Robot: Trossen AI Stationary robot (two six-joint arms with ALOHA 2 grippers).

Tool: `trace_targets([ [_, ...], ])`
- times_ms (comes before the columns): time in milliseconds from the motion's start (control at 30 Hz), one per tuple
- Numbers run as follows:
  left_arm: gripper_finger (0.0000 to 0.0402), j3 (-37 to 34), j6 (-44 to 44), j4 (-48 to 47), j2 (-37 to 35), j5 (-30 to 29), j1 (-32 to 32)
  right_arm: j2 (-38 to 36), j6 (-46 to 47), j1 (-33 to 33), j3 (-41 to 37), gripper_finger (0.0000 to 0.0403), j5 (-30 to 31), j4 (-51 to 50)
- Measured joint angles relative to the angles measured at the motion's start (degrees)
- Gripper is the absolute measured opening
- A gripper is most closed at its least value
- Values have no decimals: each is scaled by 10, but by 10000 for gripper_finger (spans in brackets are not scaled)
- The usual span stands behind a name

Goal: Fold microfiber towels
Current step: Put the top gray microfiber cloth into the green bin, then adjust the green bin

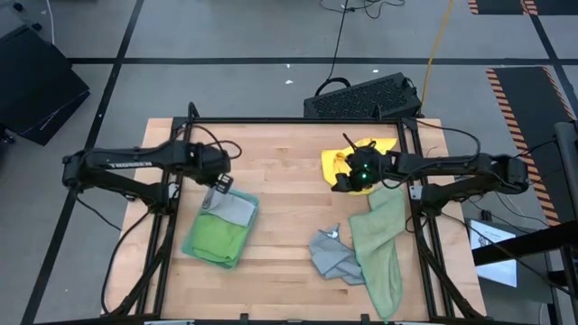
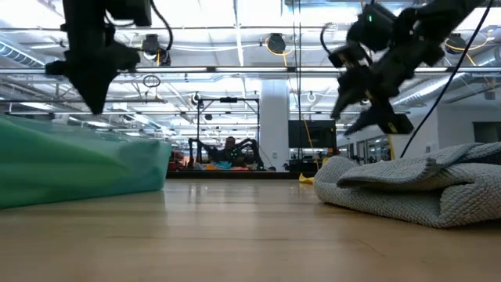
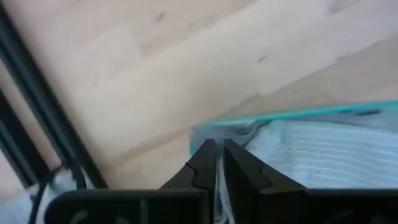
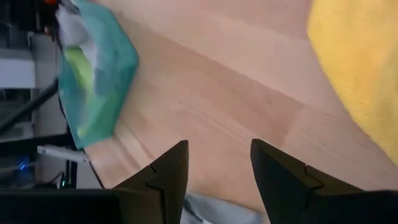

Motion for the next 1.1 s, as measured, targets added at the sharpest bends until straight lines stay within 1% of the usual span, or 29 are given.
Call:
trace_targets([
  [67, 30, 20, 44, 15, -13, -1, 6, -1, 12, 21, 33, 164, 38, -31],
  [133, 30, 34, 96, 34, -28, 17, 11, -1, 15, 43, 73, 164, 63, -70],
  [200, 30, 47, 137, 42, -39, 73, 10, -1, 13, 61, 118, 164, 85, -109],
  [267, 30, 53, 164, 40, -51, 153, -6, -1, 12, 81, 156, 164, 108, -144],
  [333, 30, 54, 182, 24, -59, 226, -45, -1, 12, 98, 184, 164, 134, -162],
  [367, 30, 54, 186, 23, -63, 251, -75, -1, 13, 105, 194, 164, 145, -166],
  [400, 30, 54, 185, 18, -67, 261, -108, -1, 14, 111, 200, 164, 152, -166],
  [500, 30, 54, 150, -10, -69, 261, -221, -1, 27, 120, 203, 164, 164, -167],
  [600, 30, 54, 102, -2, -62, 257, -331, -1, 43, 124, 194, 164, 164, -163],
  [700, 30, 53, 52, 40, -48, 219, -447, -1, 48, 129, 189, 164, 162, -164],
  [800, 30, 42, 18, 65, -22, 168, -541, -1, 48, 135, 187, 164, 160, -163],
  [867, 30, 34, 1, 68, 7, 135, -582, -1, 46, 137, 187, 164, 160, -163],
  [933, 30, 27, -12, 71, 36, 122, -605, -1, 45, 139, 187, 164, 159, -163],
  [1033, 30, 10, -3, 145, 76, 147, -626, -1, 42, 139, 187, 164, 156, -163],
  [1100, 30, -1, -5, 203, 100, 157, -637, -1, 34, 139, 187, 164, 139, -162],
])
